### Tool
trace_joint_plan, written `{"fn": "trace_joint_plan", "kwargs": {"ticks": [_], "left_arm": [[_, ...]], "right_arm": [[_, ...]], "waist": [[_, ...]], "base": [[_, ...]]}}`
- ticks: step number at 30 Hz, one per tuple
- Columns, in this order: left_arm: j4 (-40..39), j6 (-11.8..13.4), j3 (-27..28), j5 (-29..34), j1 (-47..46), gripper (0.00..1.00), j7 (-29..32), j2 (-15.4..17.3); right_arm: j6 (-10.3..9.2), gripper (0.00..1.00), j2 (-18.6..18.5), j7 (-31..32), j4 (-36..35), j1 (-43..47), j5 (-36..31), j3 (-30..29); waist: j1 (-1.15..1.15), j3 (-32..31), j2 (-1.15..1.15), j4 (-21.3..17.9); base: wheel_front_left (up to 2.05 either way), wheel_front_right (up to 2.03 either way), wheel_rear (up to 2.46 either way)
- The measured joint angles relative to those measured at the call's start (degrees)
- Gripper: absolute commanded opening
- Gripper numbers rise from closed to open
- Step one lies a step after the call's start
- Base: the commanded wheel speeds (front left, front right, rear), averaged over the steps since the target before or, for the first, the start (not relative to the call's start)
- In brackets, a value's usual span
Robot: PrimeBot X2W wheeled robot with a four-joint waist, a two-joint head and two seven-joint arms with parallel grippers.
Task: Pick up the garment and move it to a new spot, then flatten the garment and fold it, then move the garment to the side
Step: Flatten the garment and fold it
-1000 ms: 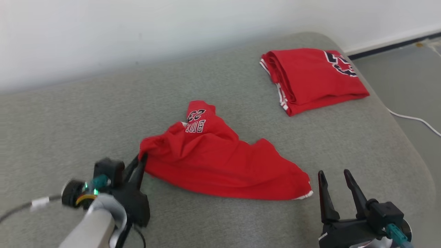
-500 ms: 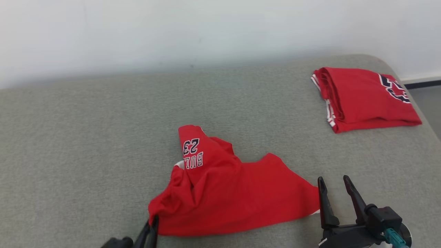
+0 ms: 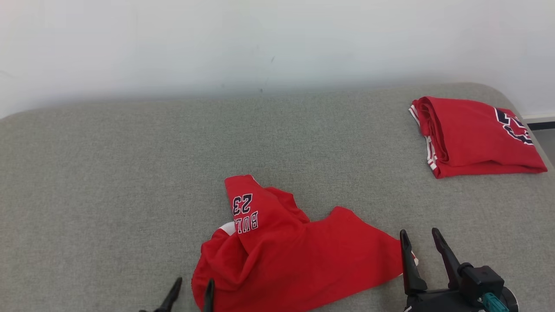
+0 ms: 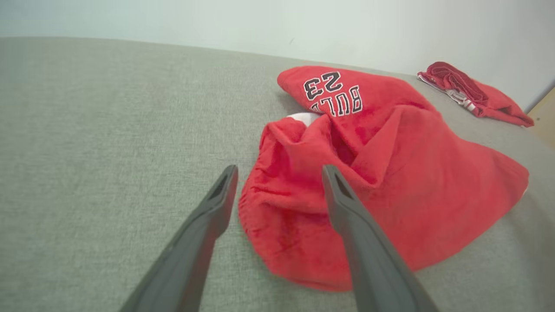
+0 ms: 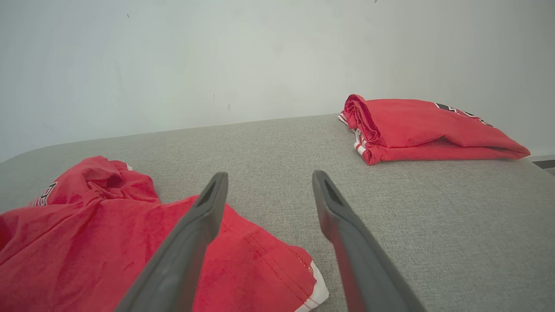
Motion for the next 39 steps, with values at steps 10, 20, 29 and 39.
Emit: {"fn": "trace_joint_plan", "kwargs": {"ticks": [10,20,29,39], "left_arm": [[-1.4,-3.1,6.8,3.9,-1.8,1.00,0.0,-0.1],[14.0,-6.7,6.2,3.4,-8.1,1.00,0.5,0.8],[22.2,-9.0,1.1,3.5,-11.0,0.00,3.1,0.1],[15.7,-7.6,1.0,3.9,-7.8,0.00,0.6,-0.8]], "right_arm": [[0.01,1.00,0.0,0.0,0.6,0.1,-0.1,0.7],[0.00,1.00,0.0,0.0,0.9,0.1,-0.1,0.5],[0.01,1.00,0.0,0.0,0.9,0.1,0.0,-0.1],[0.00,1.00,0.0,0.0,0.9,0.1,0.3,-0.5]], "waist": [[0.01,-0.8,0.00,-0.6],[0.01,-0.5,0.00,-3.4],[0.01,0.3,0.00,-4.1],[0.01,0.3,0.00,-2.9]], "base": [[0.00,0.00,0.00],[0.00,0.00,0.00],[0.00,0.00,0.00],[0.00,0.00,0.00]]}}
